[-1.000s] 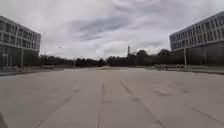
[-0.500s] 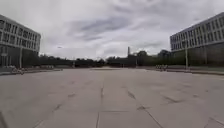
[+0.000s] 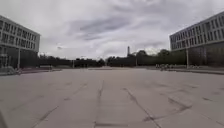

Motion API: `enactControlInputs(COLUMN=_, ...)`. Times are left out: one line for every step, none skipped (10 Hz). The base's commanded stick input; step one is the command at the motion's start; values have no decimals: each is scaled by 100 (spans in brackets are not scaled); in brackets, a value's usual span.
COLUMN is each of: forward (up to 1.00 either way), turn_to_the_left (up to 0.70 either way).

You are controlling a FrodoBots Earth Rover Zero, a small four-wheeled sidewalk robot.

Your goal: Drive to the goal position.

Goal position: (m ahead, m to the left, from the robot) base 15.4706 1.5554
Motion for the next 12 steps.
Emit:
enactControlInputs(forward=70, turn_to_the_left=0)
enactControlInputs(forward=70, turn_to_the_left=0)
enactControlInputs(forward=70, turn_to_the_left=0)
enactControlInputs(forward=70, turn_to_the_left=0)
enactControlInputs(forward=70, turn_to_the_left=0)
enactControlInputs(forward=70, turn_to_the_left=0)
enactControlInputs(forward=70, turn_to_the_left=0)
enactControlInputs(forward=70, turn_to_the_left=0)
enactControlInputs(forward=70, turn_to_the_left=0)
enactControlInputs(forward=70, turn_to_the_left=0)
enactControlInputs(forward=70, turn_to_the_left=0)
enactControlInputs(forward=70, turn_to_the_left=0)
